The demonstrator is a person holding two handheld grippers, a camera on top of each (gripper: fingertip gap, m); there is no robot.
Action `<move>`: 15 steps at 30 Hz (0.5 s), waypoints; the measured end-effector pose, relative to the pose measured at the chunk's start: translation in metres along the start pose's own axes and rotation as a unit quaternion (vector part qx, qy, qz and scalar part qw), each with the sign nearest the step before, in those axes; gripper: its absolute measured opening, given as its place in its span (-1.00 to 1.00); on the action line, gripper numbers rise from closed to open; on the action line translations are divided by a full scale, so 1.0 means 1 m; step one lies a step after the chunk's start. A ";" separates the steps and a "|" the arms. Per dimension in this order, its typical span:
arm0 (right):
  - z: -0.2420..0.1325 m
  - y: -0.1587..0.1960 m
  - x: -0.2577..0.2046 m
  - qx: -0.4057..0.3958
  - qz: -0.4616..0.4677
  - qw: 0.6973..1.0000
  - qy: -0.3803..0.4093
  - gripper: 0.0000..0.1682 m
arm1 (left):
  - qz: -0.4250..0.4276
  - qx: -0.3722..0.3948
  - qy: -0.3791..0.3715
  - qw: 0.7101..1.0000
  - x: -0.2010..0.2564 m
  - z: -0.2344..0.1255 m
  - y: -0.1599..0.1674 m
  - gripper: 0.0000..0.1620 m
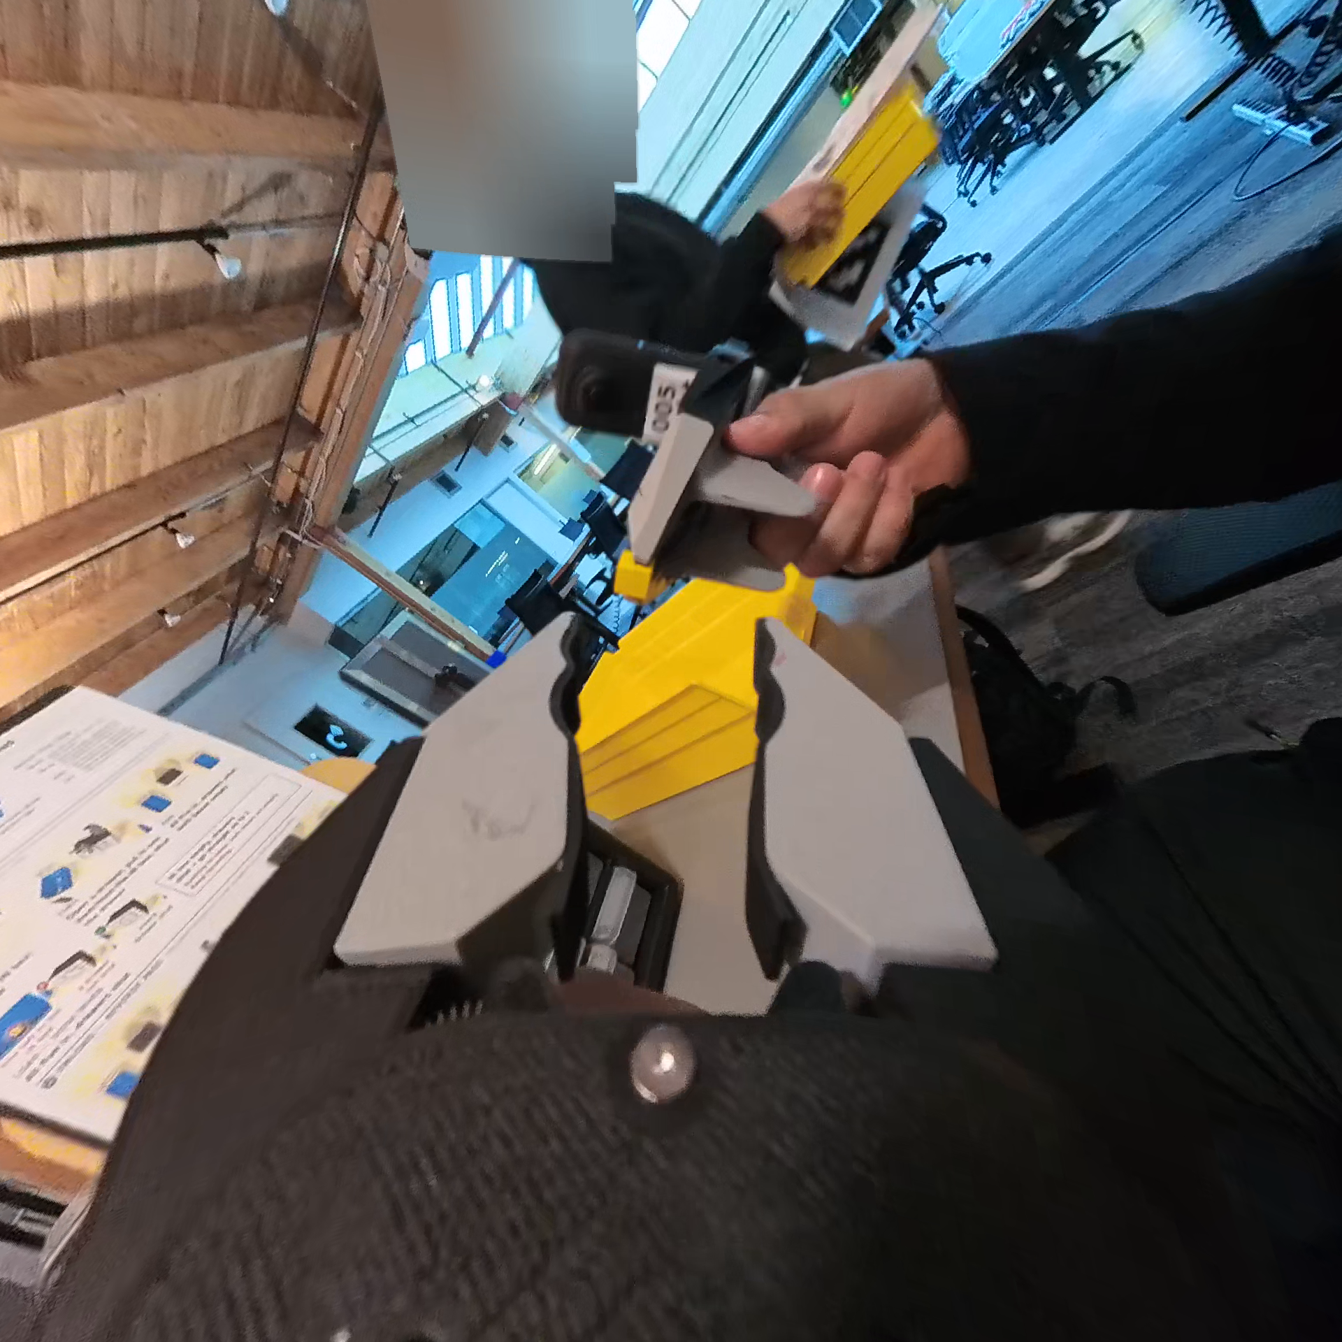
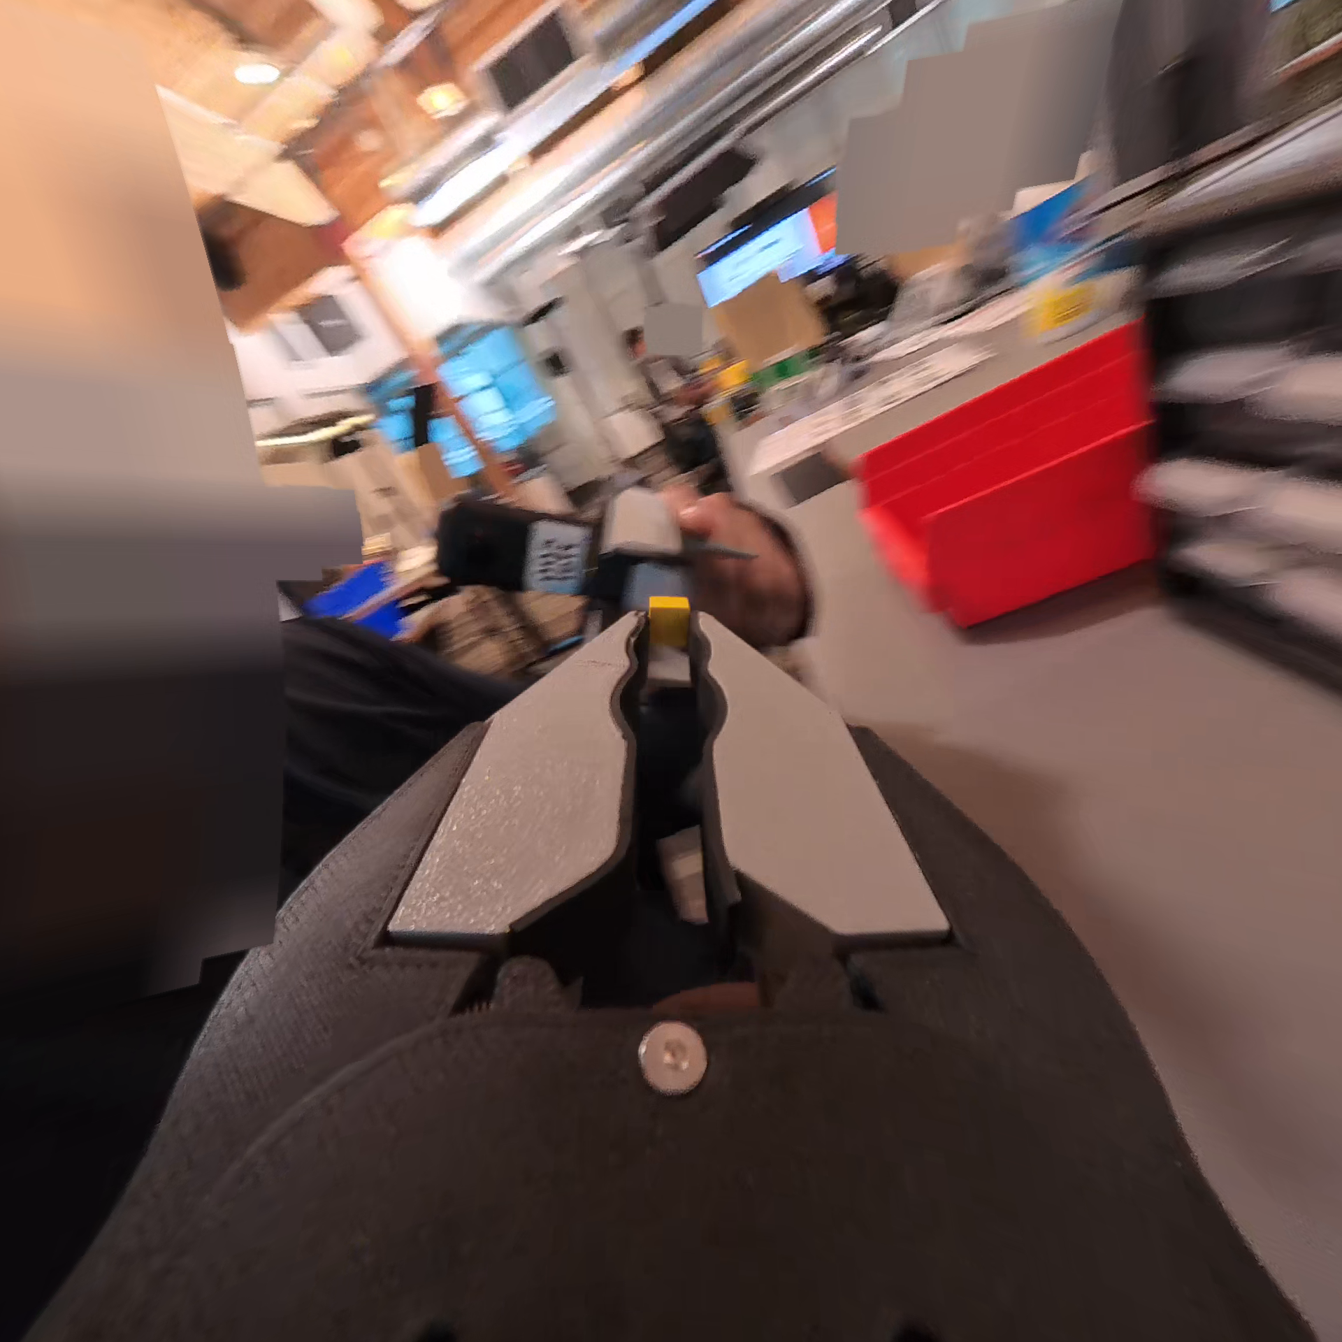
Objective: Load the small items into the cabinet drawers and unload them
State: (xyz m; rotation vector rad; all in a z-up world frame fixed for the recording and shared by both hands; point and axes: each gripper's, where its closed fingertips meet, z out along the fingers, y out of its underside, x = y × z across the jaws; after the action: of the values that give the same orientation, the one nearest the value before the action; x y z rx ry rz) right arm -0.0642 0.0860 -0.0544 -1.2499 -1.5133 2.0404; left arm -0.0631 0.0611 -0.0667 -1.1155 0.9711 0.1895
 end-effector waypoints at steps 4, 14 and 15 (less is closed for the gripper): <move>-0.060 -0.033 0.054 0.042 -0.078 0.978 0.191 -0.91 | 0.006 -0.037 -0.034 0.999 -0.019 -0.008 0.014 -0.52; -0.244 -0.052 0.236 -0.089 -0.052 0.786 0.609 -0.91 | -0.105 -0.125 -0.135 0.977 -0.084 -0.024 0.052 -0.67; -0.244 -0.052 0.255 -0.115 -0.033 0.781 0.613 -0.92 | -0.110 -0.138 -0.153 0.972 -0.091 -0.026 0.059 -0.69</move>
State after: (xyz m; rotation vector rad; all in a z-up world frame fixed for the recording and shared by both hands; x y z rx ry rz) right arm -0.0310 0.4314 -0.1402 -1.9501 -1.0385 0.5588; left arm -0.1654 0.0968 -0.0416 -1.3931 0.5518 0.3131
